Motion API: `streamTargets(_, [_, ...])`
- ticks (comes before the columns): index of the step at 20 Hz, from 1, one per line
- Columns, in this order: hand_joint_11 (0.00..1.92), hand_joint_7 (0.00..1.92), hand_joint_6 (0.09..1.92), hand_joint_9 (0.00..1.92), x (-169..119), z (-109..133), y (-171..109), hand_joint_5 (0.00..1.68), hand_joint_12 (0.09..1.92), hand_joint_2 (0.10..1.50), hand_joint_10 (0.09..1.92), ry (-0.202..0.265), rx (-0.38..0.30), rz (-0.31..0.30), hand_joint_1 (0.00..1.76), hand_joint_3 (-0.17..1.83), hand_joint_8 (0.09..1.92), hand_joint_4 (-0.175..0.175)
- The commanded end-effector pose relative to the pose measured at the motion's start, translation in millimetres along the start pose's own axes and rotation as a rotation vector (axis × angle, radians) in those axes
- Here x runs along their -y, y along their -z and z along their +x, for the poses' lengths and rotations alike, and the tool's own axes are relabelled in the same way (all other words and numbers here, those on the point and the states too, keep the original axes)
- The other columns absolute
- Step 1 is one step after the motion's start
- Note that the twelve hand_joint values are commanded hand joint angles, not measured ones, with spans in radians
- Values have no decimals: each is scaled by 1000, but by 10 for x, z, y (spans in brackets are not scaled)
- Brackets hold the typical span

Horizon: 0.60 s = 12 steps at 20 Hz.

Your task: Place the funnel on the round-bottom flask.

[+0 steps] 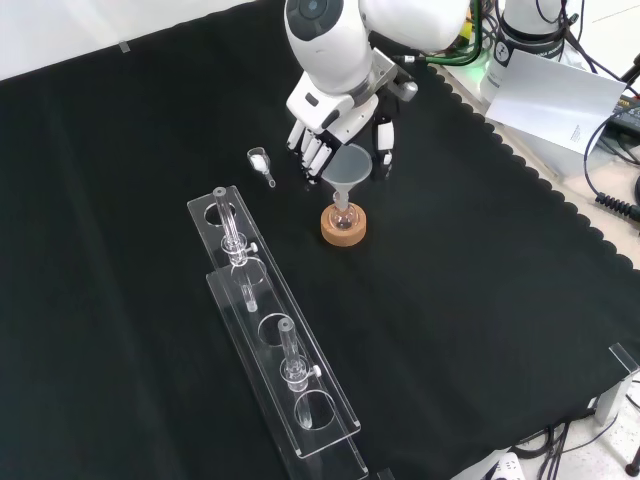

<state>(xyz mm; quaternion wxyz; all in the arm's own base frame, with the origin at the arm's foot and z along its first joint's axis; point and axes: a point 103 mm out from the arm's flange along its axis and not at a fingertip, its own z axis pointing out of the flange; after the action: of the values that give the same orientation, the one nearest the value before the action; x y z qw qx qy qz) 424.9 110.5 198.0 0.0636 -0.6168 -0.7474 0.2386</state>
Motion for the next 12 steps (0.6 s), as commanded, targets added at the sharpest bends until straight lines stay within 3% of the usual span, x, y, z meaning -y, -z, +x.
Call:
streamTargets(1, [561, 572, 770, 841, -15, 13, -22, 506, 1206, 703, 505, -1, 0, 14, 832, 515, 722, -41])
streamTargets(4, [509, 480, 631, 756, -27, 1, -33, 372, 1241, 699, 537, -6, -4, 47, 824, 513, 745, -55])
streamTargets(8, [352, 230, 238, 500, -38, -18, -64, 246, 1317, 680, 639, -5, -7, 94, 797, 513, 742, -65])
streamTargets(12, [275, 106, 87, 368, -24, -57, -78, 204, 1337, 667, 674, -9, -10, 114, 781, 511, 712, -68])
